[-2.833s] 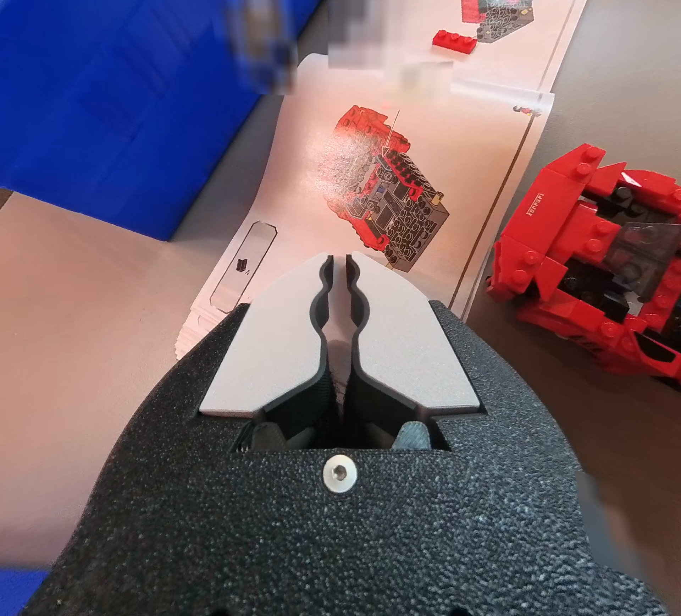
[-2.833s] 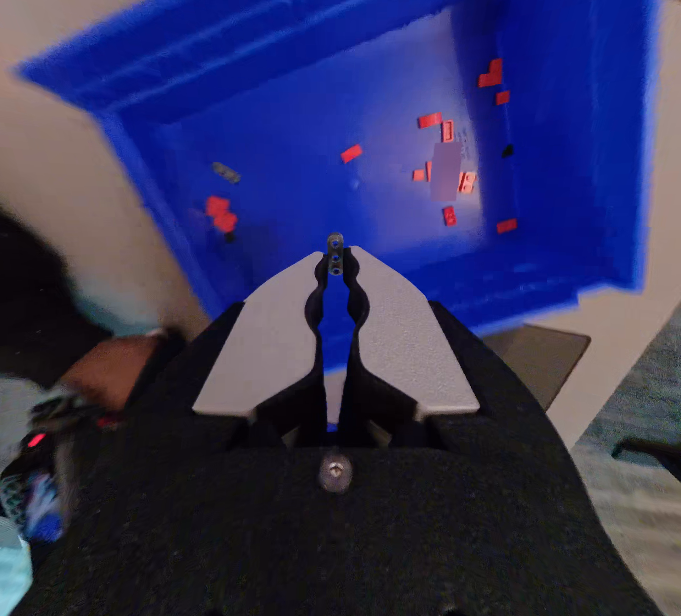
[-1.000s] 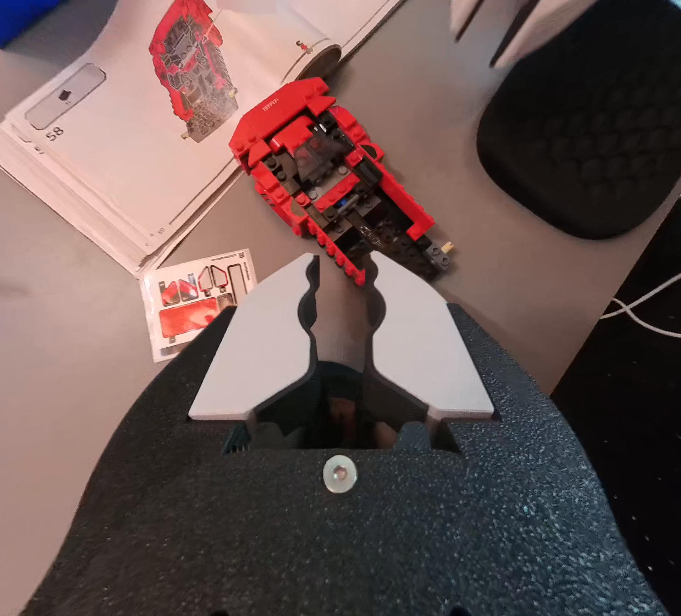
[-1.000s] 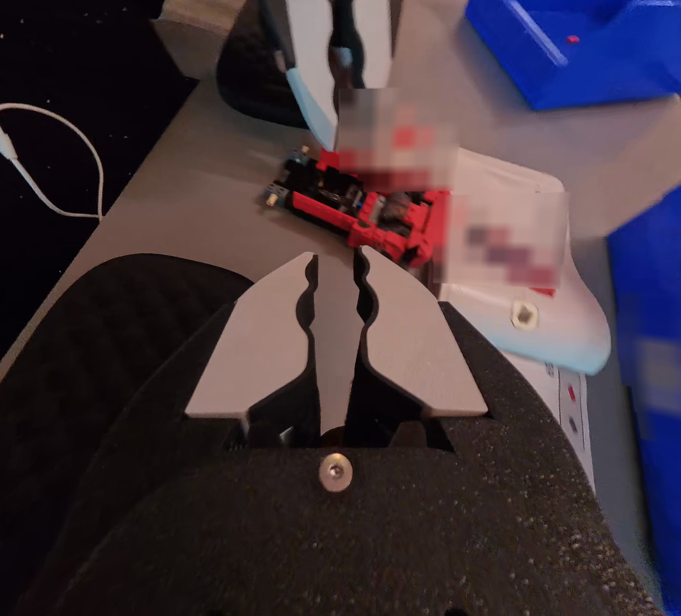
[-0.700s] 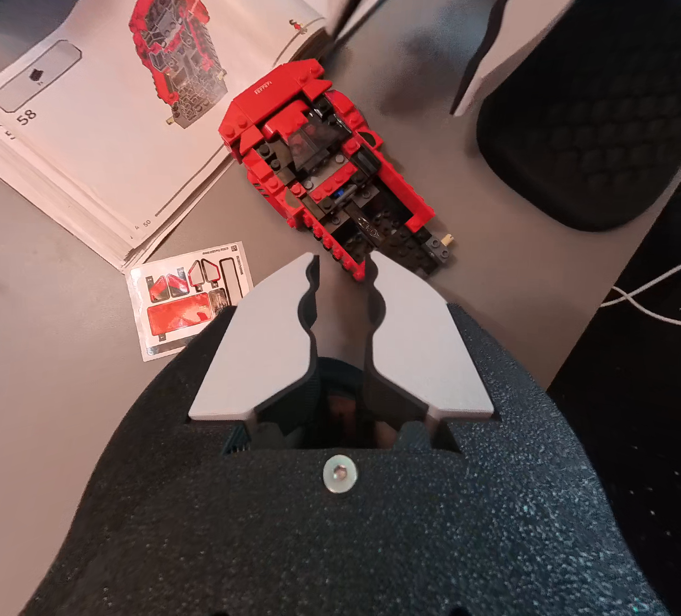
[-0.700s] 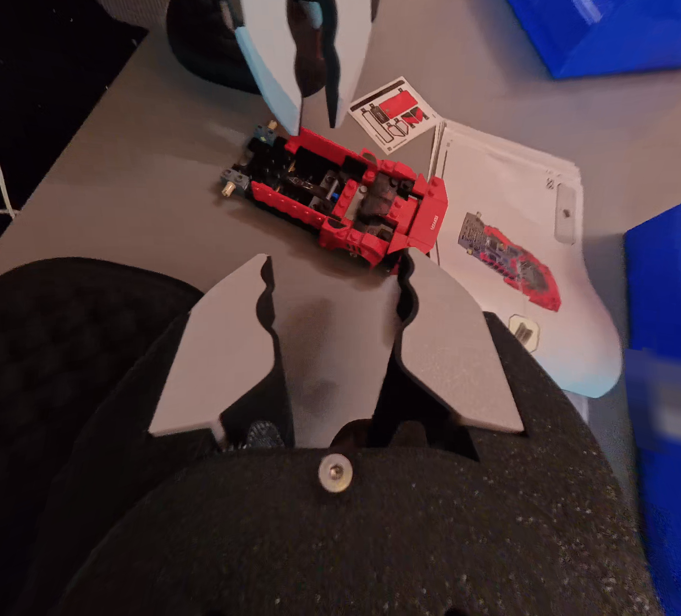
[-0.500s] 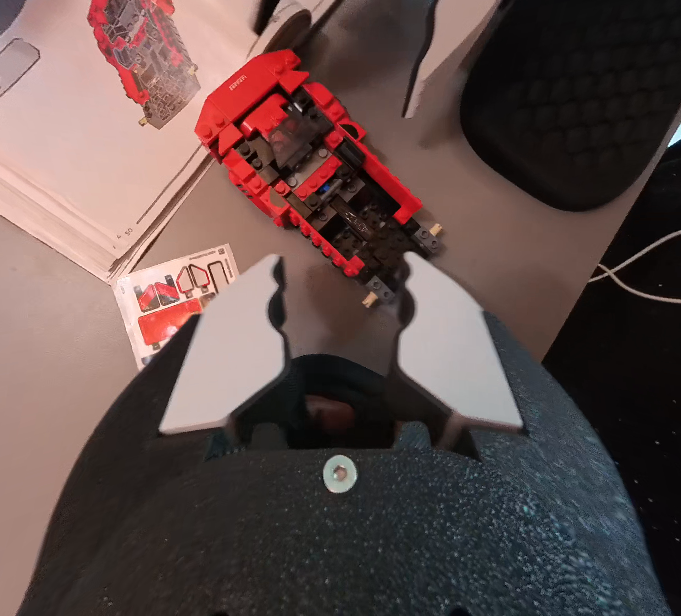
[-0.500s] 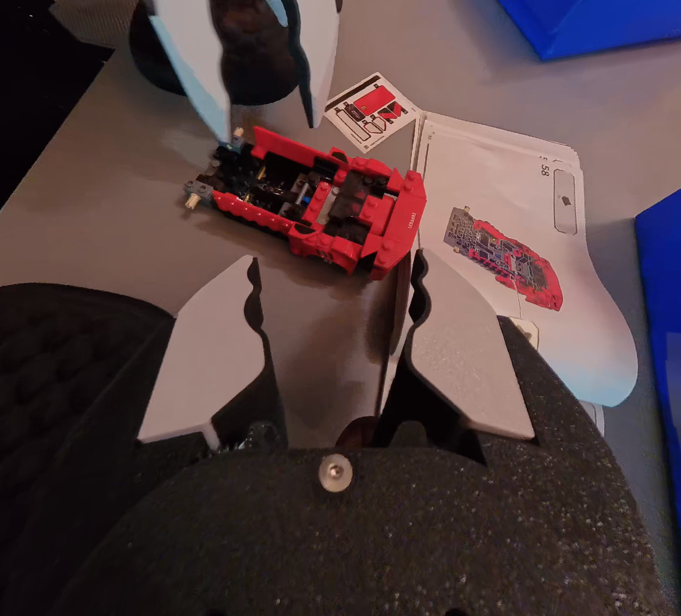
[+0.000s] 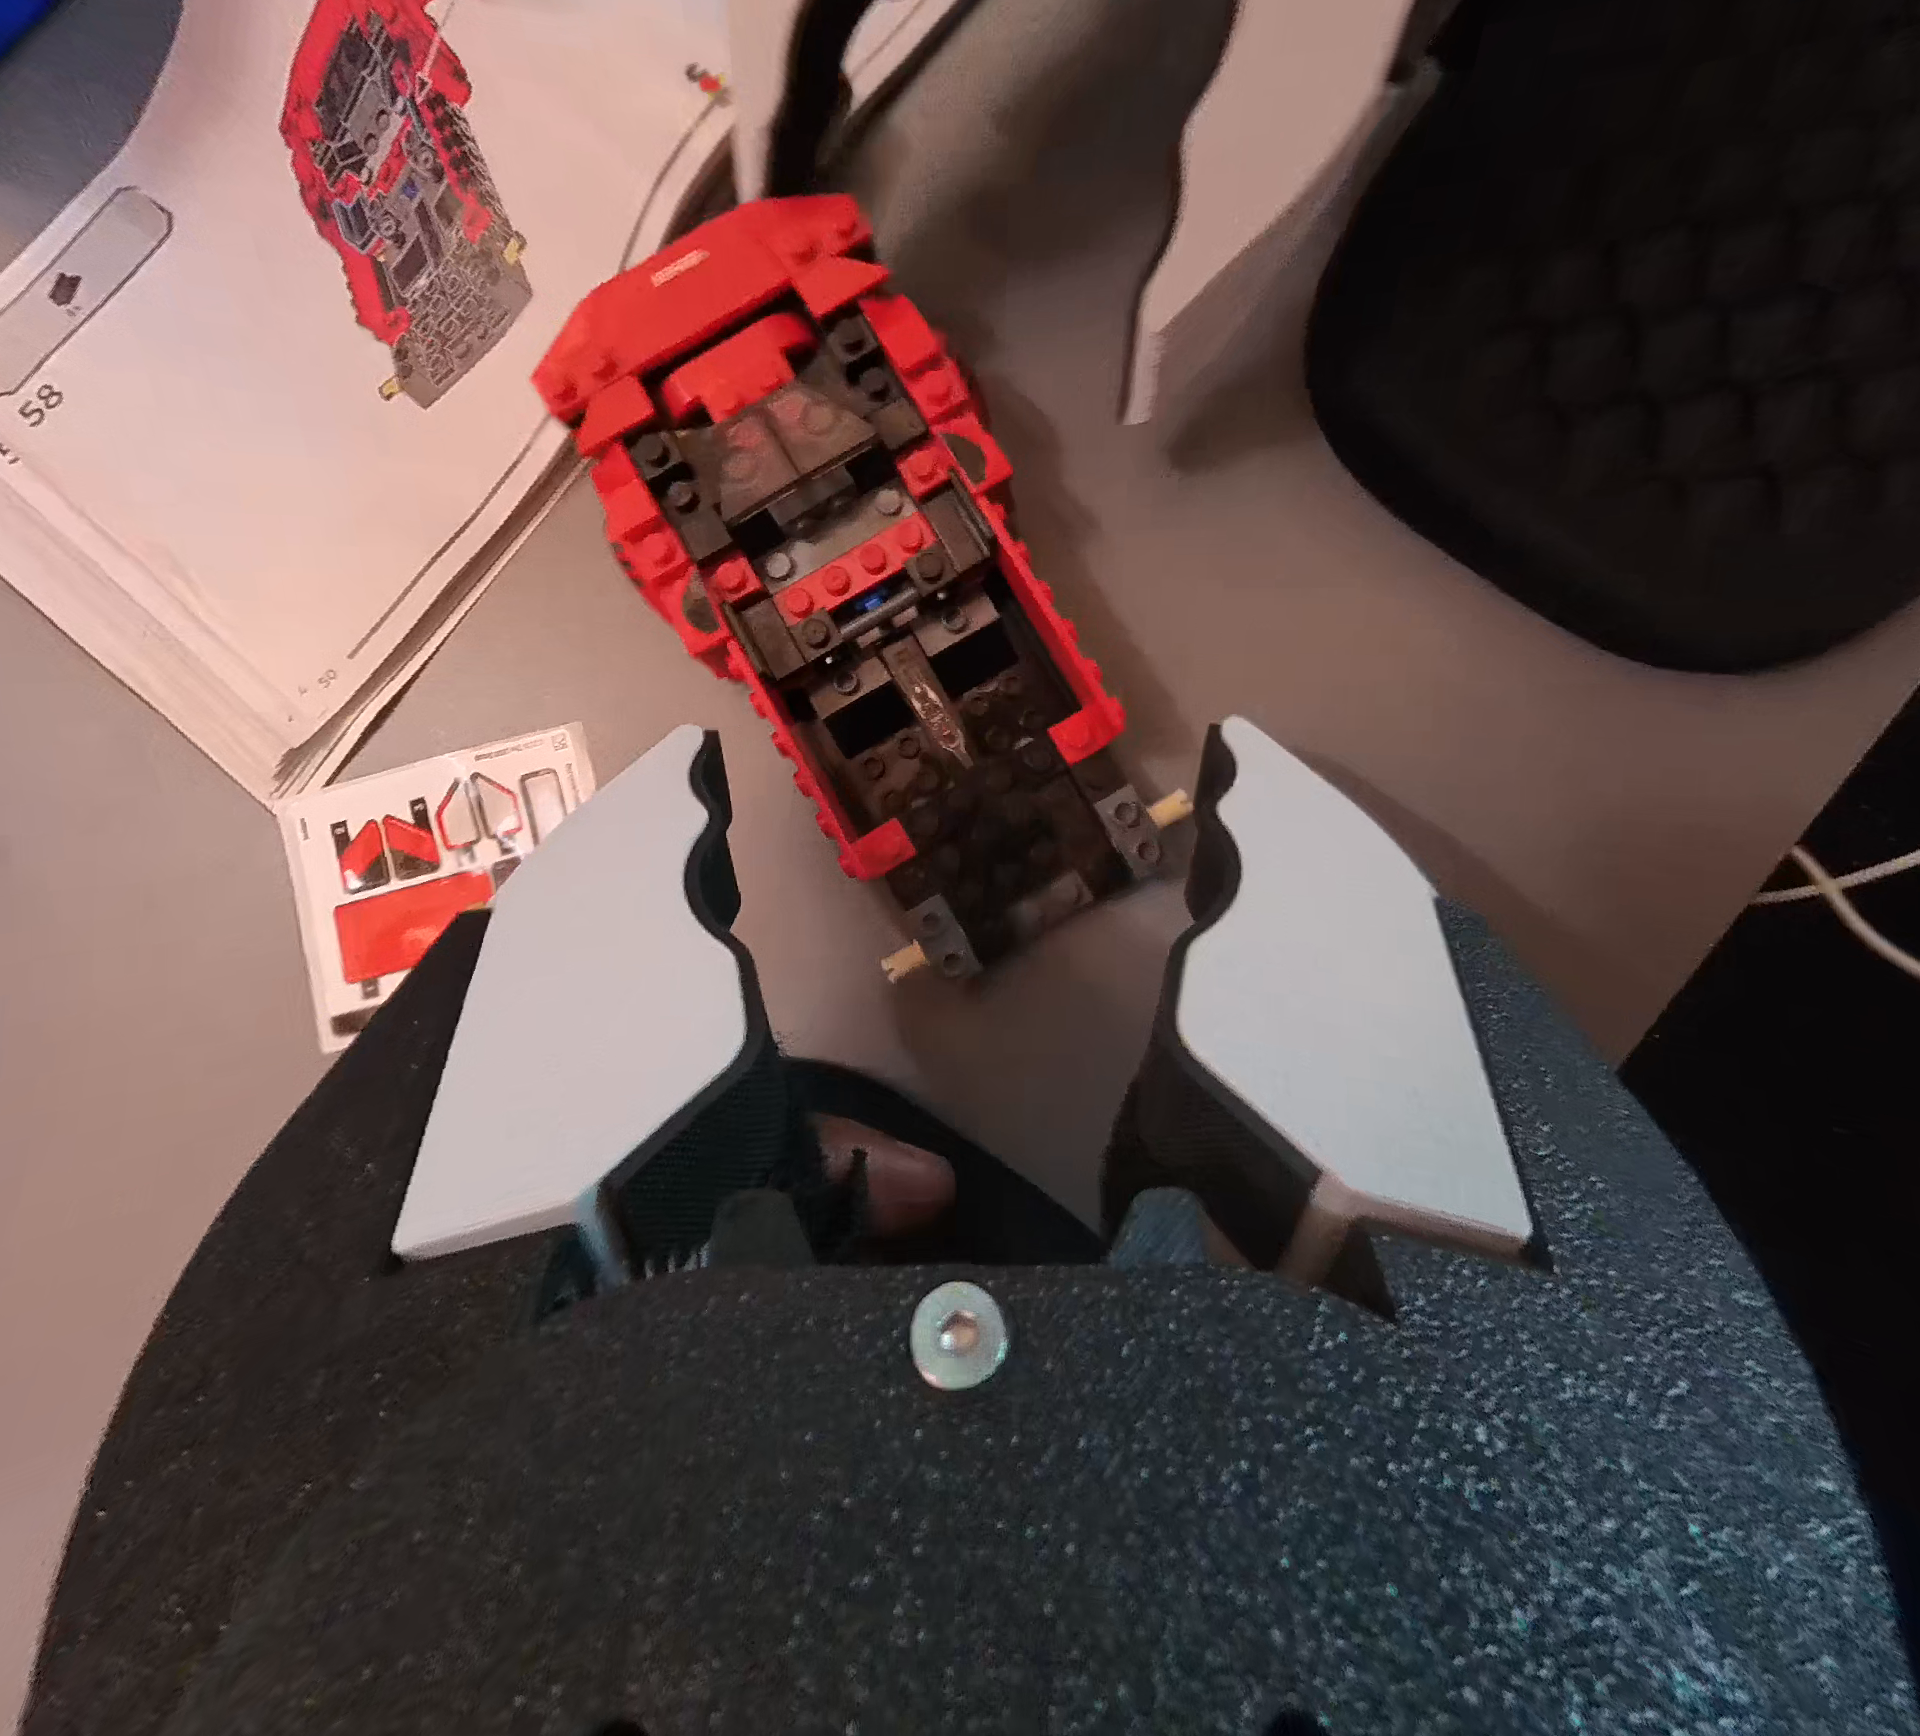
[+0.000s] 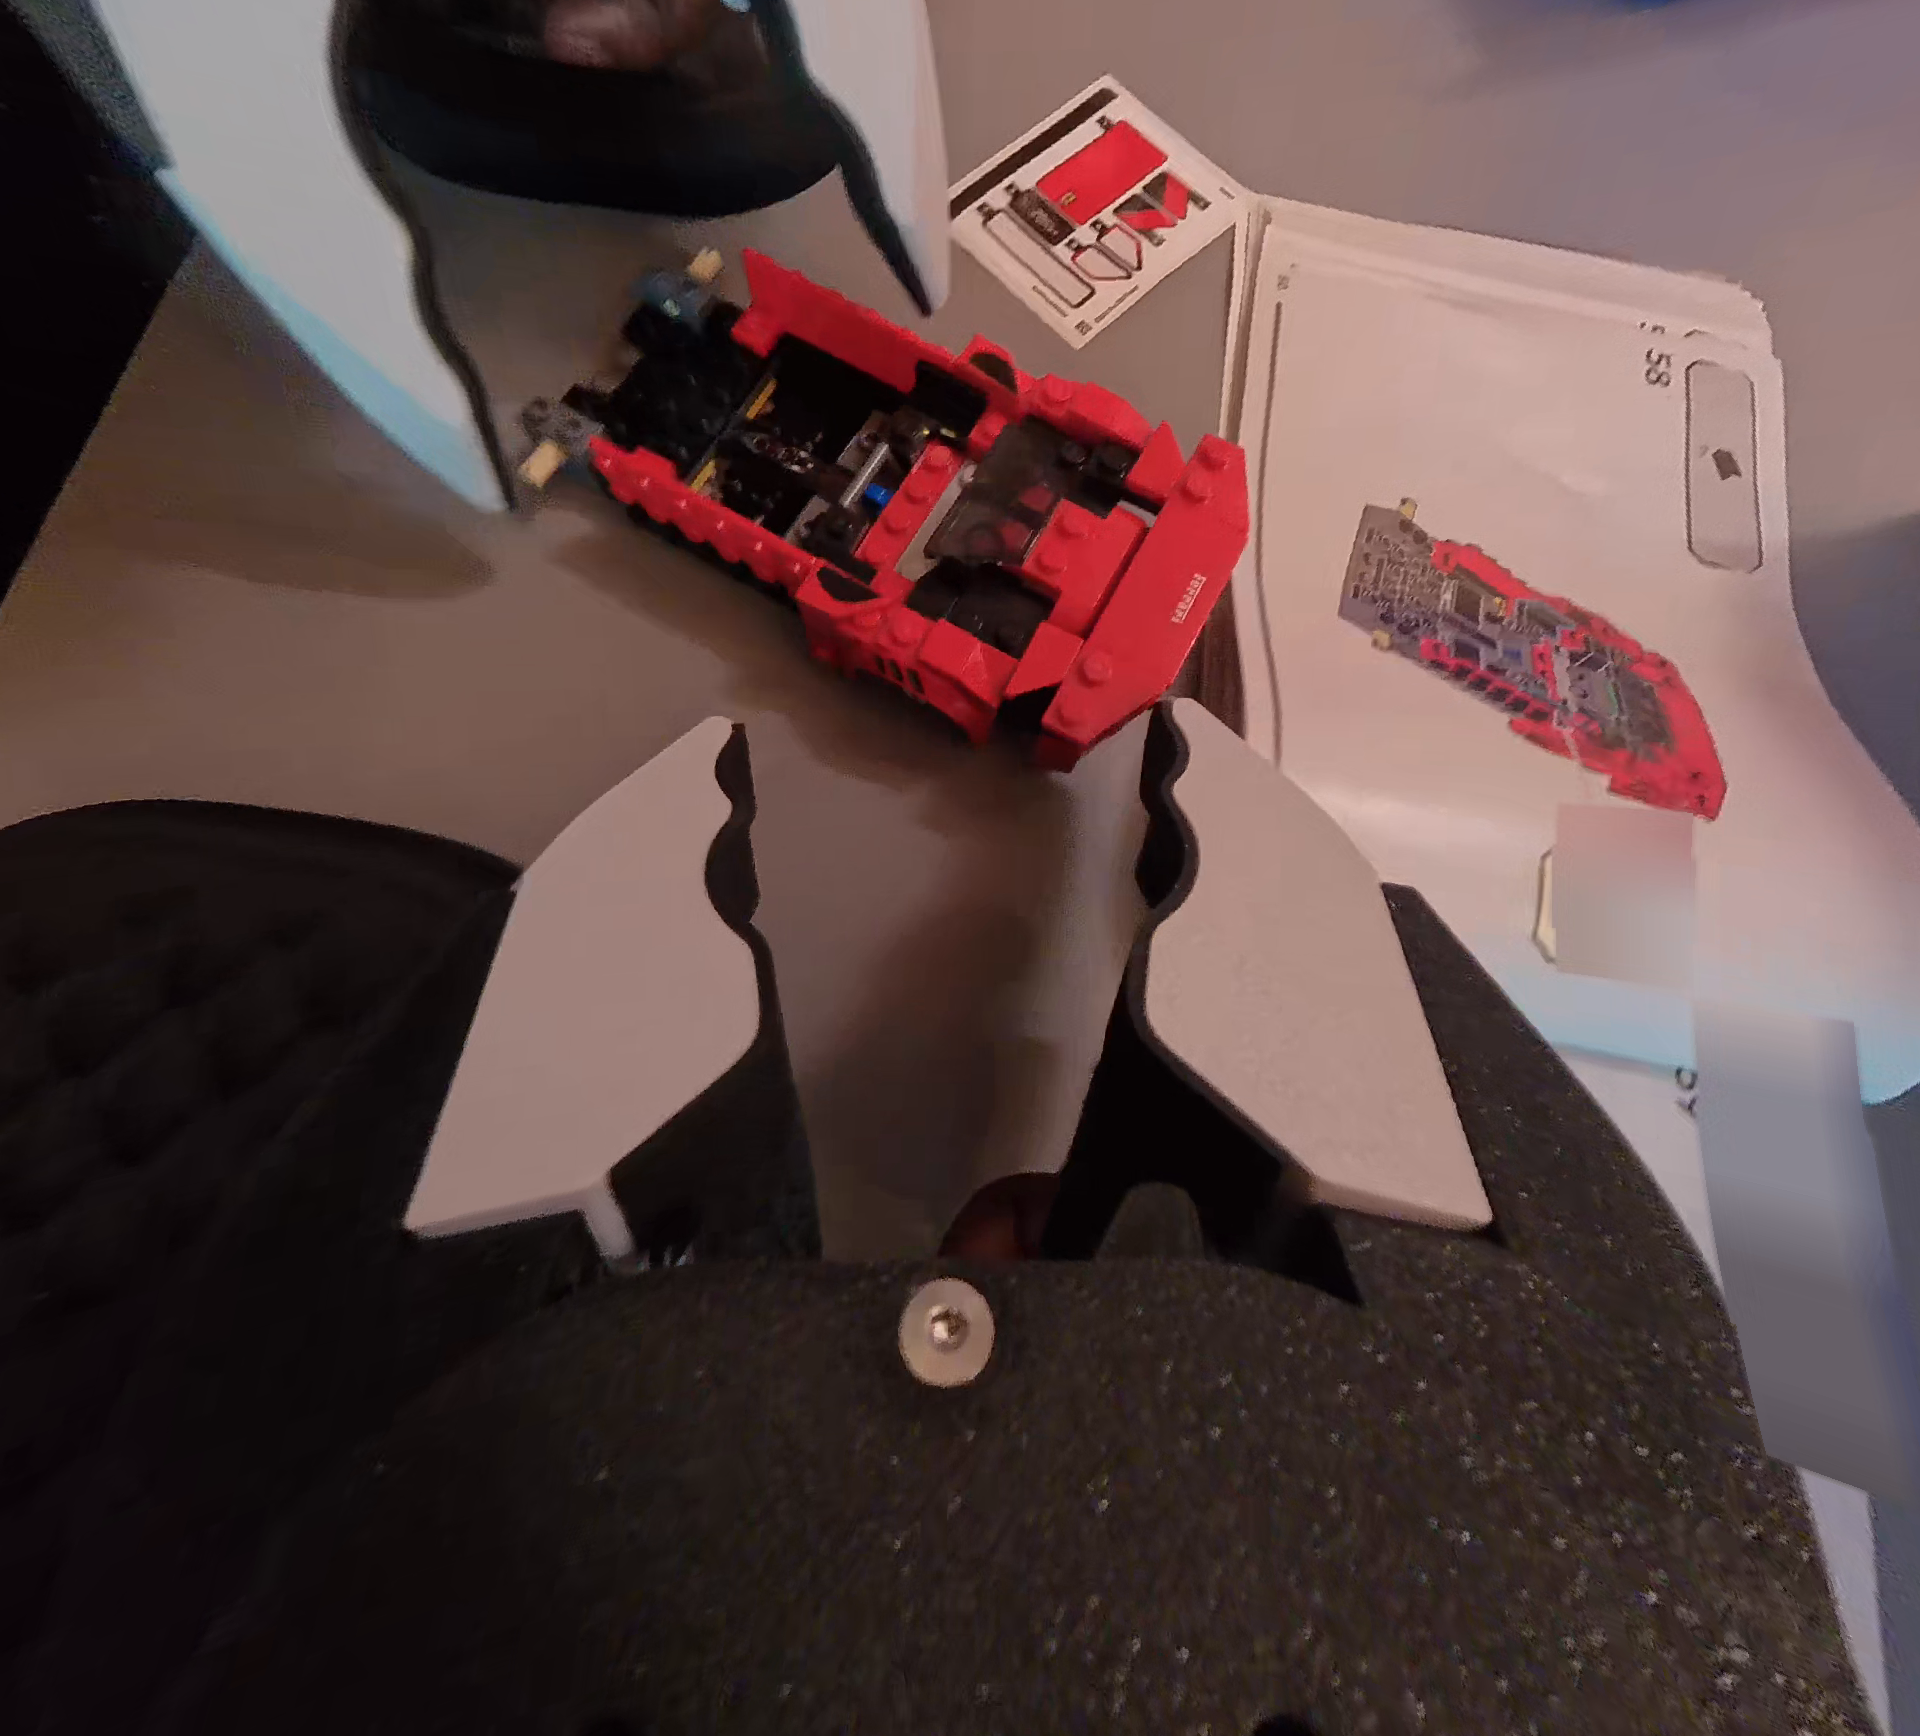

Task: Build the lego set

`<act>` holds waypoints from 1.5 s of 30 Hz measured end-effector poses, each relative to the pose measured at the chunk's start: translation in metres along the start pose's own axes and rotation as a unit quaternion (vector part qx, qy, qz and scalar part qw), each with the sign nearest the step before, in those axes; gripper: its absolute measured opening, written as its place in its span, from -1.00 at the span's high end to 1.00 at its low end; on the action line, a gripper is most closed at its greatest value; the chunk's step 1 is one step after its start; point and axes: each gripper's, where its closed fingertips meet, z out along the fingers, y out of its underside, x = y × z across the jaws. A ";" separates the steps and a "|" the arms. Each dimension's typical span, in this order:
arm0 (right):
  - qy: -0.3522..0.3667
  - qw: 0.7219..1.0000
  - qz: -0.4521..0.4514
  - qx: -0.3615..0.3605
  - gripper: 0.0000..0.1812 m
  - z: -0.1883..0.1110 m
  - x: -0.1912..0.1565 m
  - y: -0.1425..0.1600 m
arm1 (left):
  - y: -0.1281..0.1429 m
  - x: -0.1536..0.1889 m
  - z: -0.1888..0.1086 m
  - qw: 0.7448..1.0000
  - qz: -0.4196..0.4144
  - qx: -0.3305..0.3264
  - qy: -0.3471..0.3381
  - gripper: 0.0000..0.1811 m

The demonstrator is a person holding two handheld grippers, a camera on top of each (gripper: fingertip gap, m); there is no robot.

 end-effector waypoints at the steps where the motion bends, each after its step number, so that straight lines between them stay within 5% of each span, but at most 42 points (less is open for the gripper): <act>1: 0.001 1.000 0.003 -0.004 0.21 -0.002 -0.005 0.002 | 0.002 -0.002 -0.001 1.000 -0.001 -0.002 -0.003 0.06; 7: -0.011 1.000 0.018 -0.023 0.20 -0.008 -0.043 0.012 | 0.007 0.004 -0.006 1.000 -0.019 0.004 0.025 -0.06; 28: 0.009 1.000 0.026 0.001 0.23 -0.010 -0.030 0.007 | 0.016 -0.017 0.009 0.996 0.035 -0.071 0.042 0.29; 37: 0.020 1.000 0.010 0.018 0.19 -0.010 -0.021 -0.003 | 0.017 -0.023 -0.003 0.978 -0.019 -0.096 0.182 0.29; 45: 0.071 0.987 -0.117 0.083 0.29 -0.009 -0.004 -0.024 | 0.014 -0.017 -0.018 0.925 -0.118 -0.111 0.343 0.29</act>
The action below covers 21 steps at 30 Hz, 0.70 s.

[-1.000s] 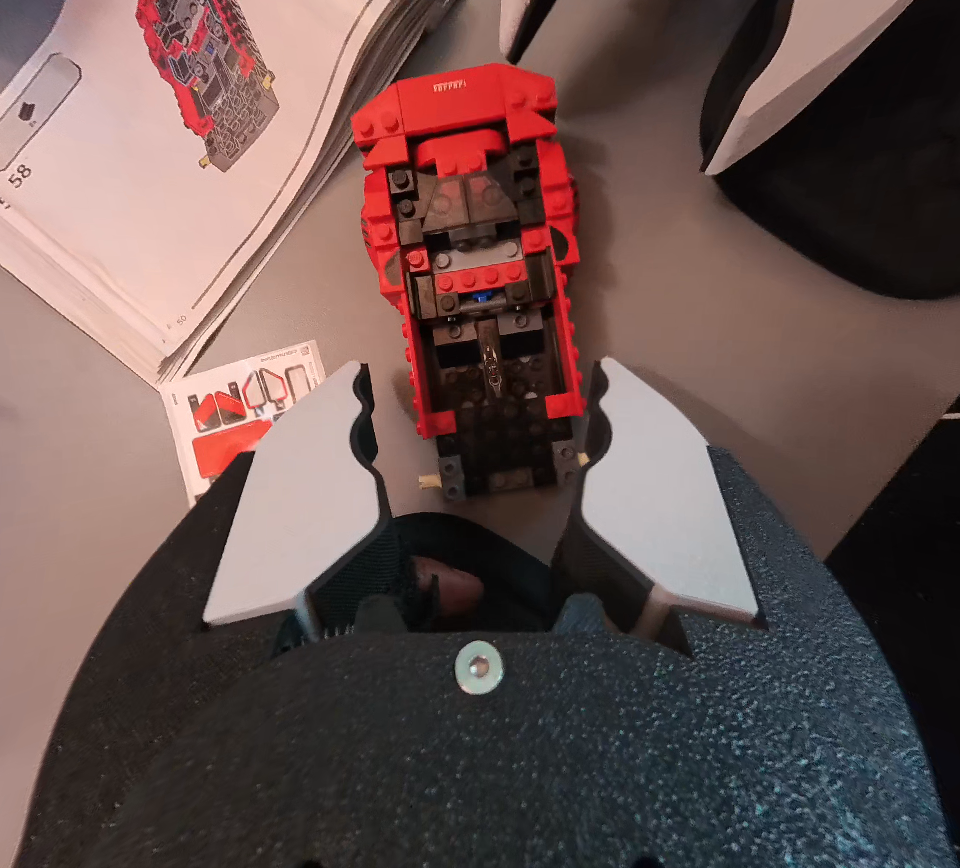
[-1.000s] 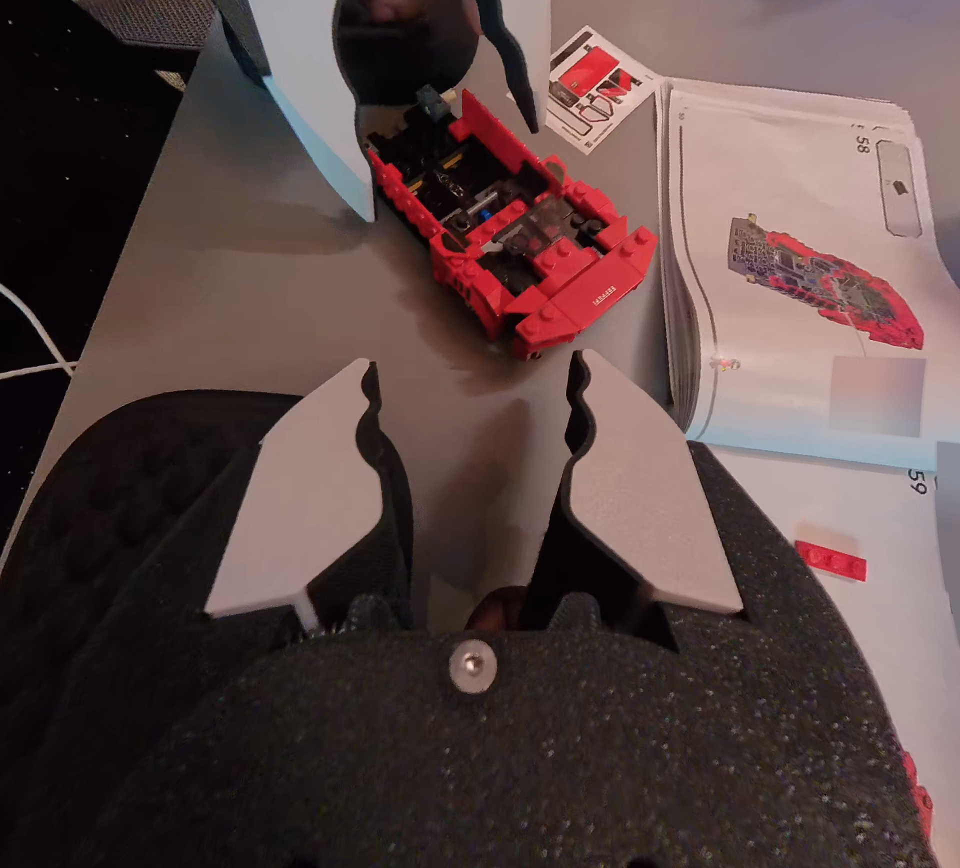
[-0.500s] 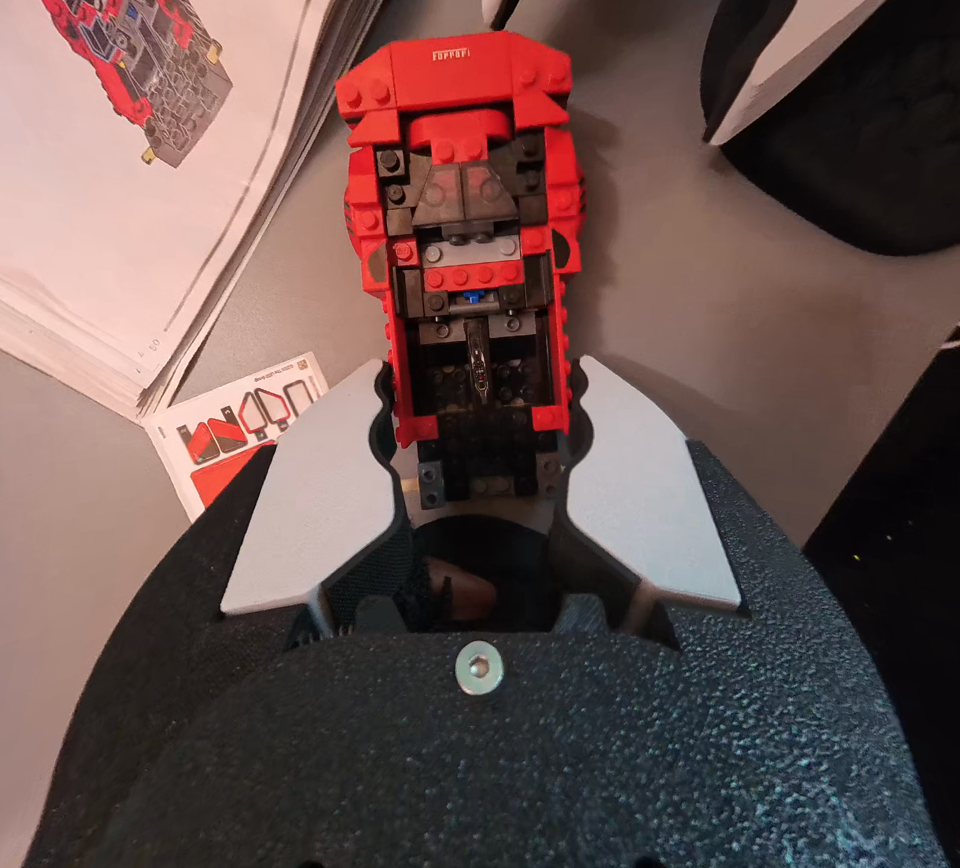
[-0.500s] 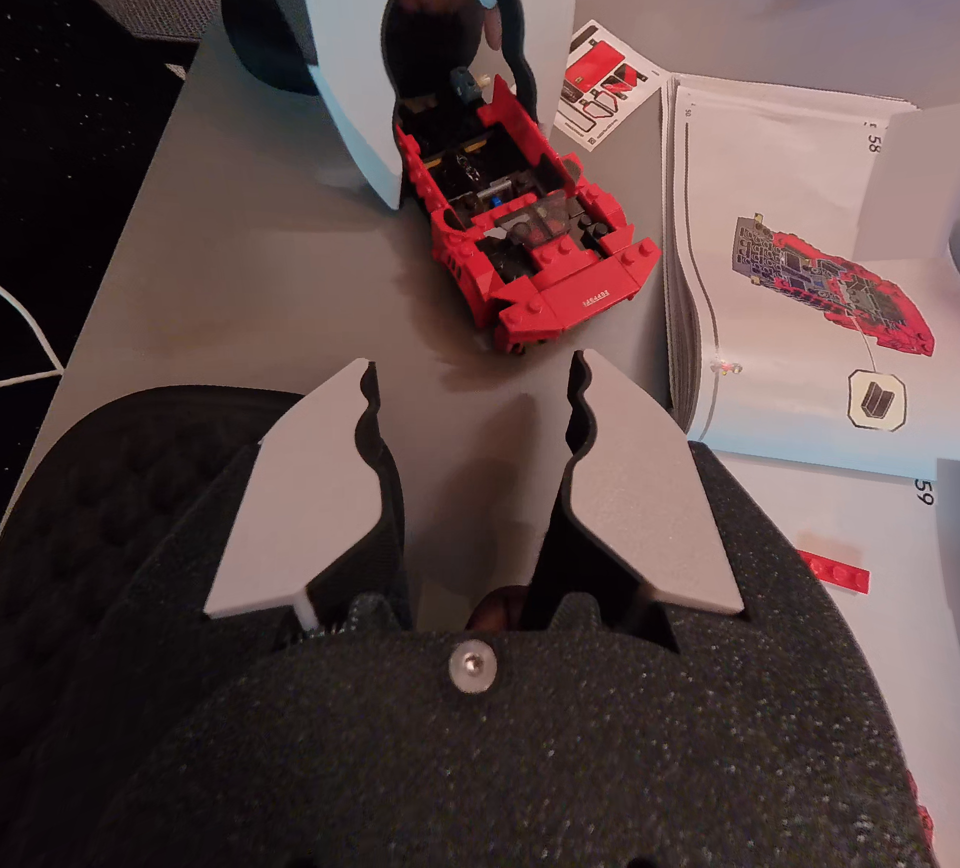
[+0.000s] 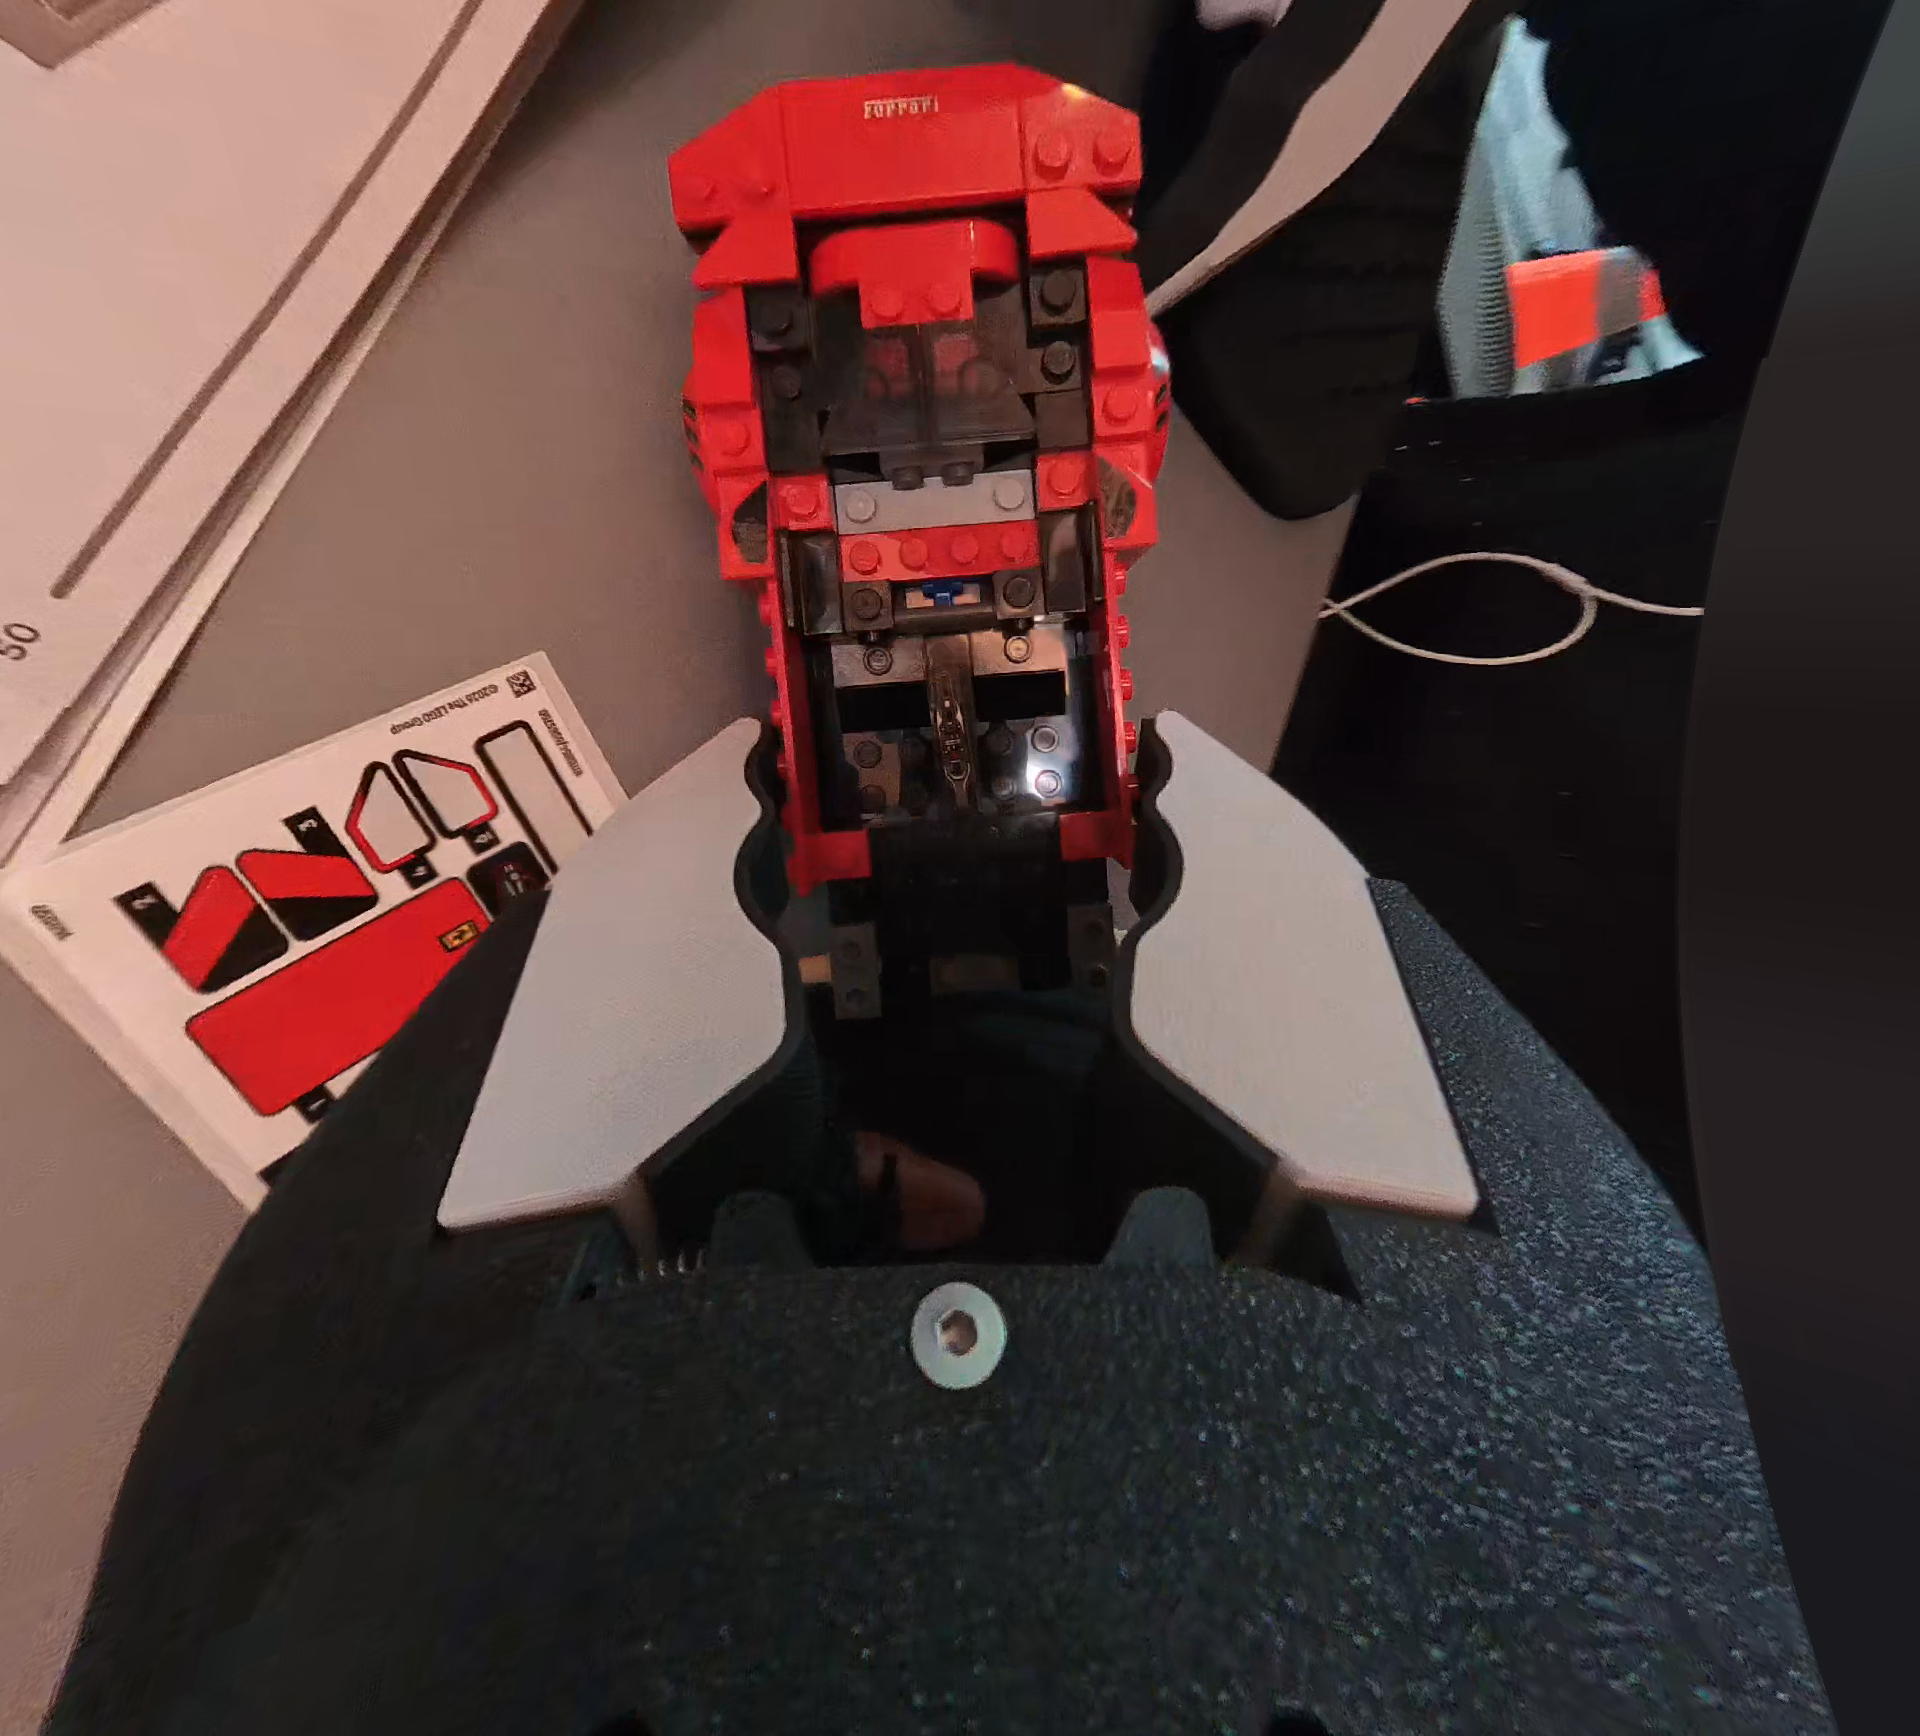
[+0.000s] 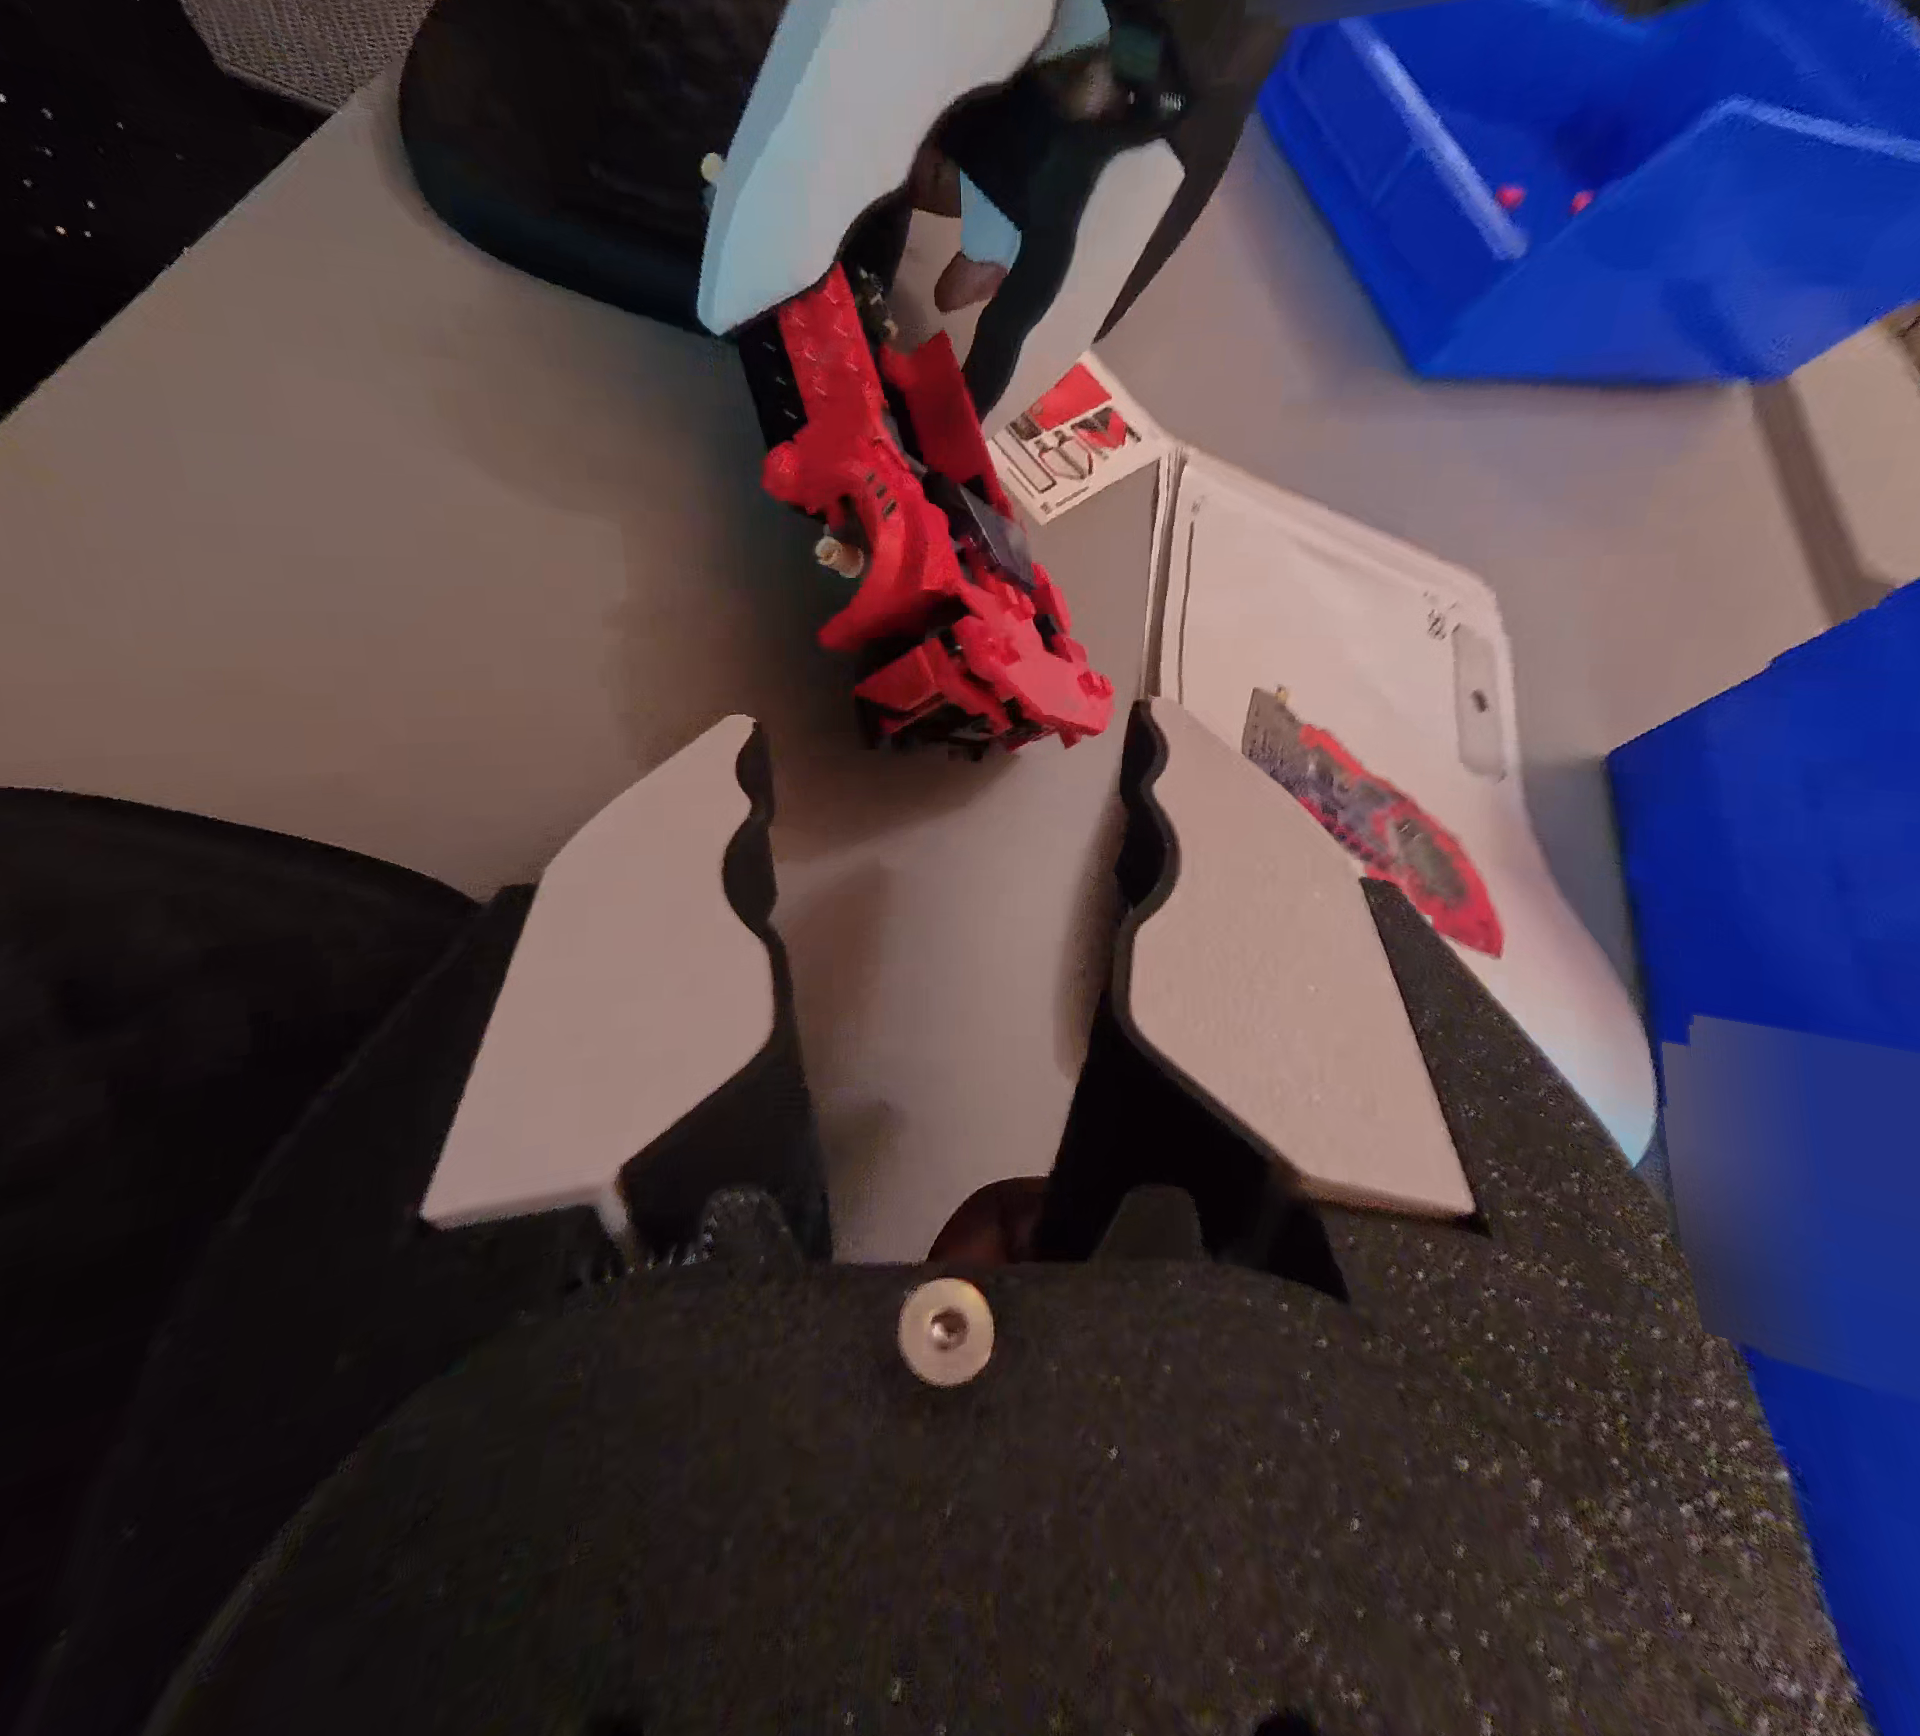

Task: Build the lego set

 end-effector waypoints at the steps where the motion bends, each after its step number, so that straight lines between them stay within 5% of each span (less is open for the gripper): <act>1: 0.004 1.000 -0.015 0.005 0.29 0.001 0.000 0.000 | 0.000 0.001 -0.001 1.000 -0.009 0.000 0.016 0.29; 9: 0.010 0.992 -0.124 -0.005 0.35 0.022 0.002 -0.003 | -0.001 0.008 -0.005 0.992 -0.049 0.005 0.117 0.29; 14: 0.000 0.989 -0.150 0.006 0.58 0.028 0.000 -0.007 | -0.001 0.009 -0.005 0.989 -0.048 0.005 0.138 0.29; 21: -0.008 0.989 -0.147 0.006 0.59 0.027 0.000 -0.006 | 0.004 0.012 -0.007 0.990 -0.014 0.004 0.139 0.20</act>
